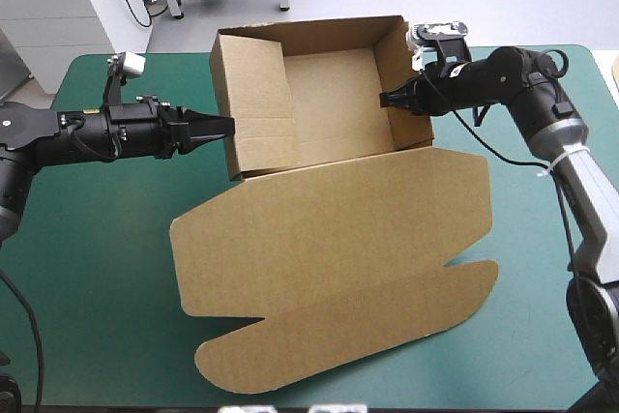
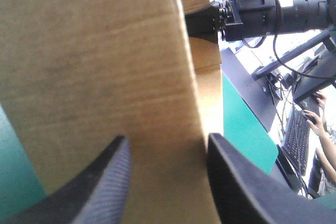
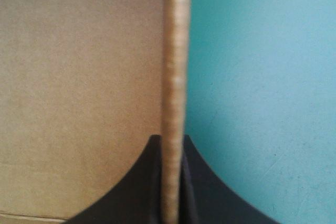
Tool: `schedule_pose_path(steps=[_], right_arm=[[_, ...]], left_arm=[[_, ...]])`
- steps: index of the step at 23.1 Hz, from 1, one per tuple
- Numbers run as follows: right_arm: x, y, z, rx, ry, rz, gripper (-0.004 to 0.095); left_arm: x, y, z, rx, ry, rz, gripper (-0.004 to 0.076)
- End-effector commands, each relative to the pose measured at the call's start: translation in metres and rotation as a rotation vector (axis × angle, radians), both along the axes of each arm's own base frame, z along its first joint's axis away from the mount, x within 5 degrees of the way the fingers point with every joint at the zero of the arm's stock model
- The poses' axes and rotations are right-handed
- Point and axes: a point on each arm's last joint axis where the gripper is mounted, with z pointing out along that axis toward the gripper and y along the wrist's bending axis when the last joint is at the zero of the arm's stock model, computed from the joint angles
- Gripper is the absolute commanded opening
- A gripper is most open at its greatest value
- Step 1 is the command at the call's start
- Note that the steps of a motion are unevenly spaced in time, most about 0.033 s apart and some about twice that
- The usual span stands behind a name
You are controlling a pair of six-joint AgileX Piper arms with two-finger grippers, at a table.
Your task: Fold the box
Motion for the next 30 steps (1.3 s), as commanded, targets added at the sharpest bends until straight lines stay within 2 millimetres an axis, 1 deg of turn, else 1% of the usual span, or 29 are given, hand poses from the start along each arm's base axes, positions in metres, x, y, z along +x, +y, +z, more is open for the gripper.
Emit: schedule_pose_path(steps=[1,4,6,7,8,9,10,12,15,17,18,20,23,27,30], right_arm=[[-0.016,0.010,0.032,0.046,-0.108,-0.007,-0.0019],[-0.020,0.023,0.032,0.033,-0.115,0.015,-0.0019],[-0.022,0.031,0.032,0.046,-0.111,0.021,-0.0019],[-0.024,0.037,0.033,0.056,-0.115,0.022,-0.0018],[-0.025,0.041,0.033,0.059,-0.120,0.026,-0.0018],[-0.028,0.048,0.034,0.066,-0.125,0.037,-0.0018],[-0.032,0.057,0.034,0.067,-0.121,0.052,-0.0018],[-0.037,0.067,0.033,0.053,-0.116,0.055,-0.0018],[-0.043,0.077,0.031,0.033,-0.102,0.058,-0.0019],[-0.046,0.081,0.030,0.010,-0.102,0.074,-0.0019],[-0.047,0.083,0.030,0.009,-0.097,0.079,-0.0019],[-0.048,0.083,0.029,0.008,-0.095,0.079,-0.0019],[-0.048,0.083,0.029,0.007,-0.092,0.080,-0.0019],[-0.048,0.082,0.028,-0.014,-0.091,0.083,-0.0019],[-0.048,0.077,0.024,-0.082,-0.076,0.080,-0.0020]], left_arm=[[-0.016,-0.005,0.021,-0.066,-0.047,-0.069,0.0461],[-0.014,-0.004,0.020,-0.052,-0.045,-0.053,0.0466],[-0.009,0.001,0.011,0.027,0.016,0.035,0.0465],[-0.006,0.005,0.005,0.097,0.059,0.103,0.0456],[-0.004,0.006,0.002,0.126,0.075,0.132,0.0450],[-0.001,0.007,-0.004,0.197,0.092,0.200,0.0430],[0.003,0.005,-0.007,0.251,0.092,0.261,0.0421],[0.007,0.001,-0.011,0.315,0.086,0.324,0.0421],[0.011,-0.008,-0.009,0.294,0.088,0.420,0.0416],[0.012,-0.014,-0.008,0.291,0.087,0.462,0.0346],[0.011,-0.016,-0.011,0.319,0.092,0.472,0.0254],[0.011,-0.020,-0.012,0.343,0.093,0.470,0.0165],[0.011,-0.026,-0.016,0.371,0.097,0.442,-0.0008],[0.012,-0.037,-0.021,0.378,0.103,0.406,-0.0008],[0.016,-0.043,-0.027,0.389,0.116,0.387,-0.0008]])
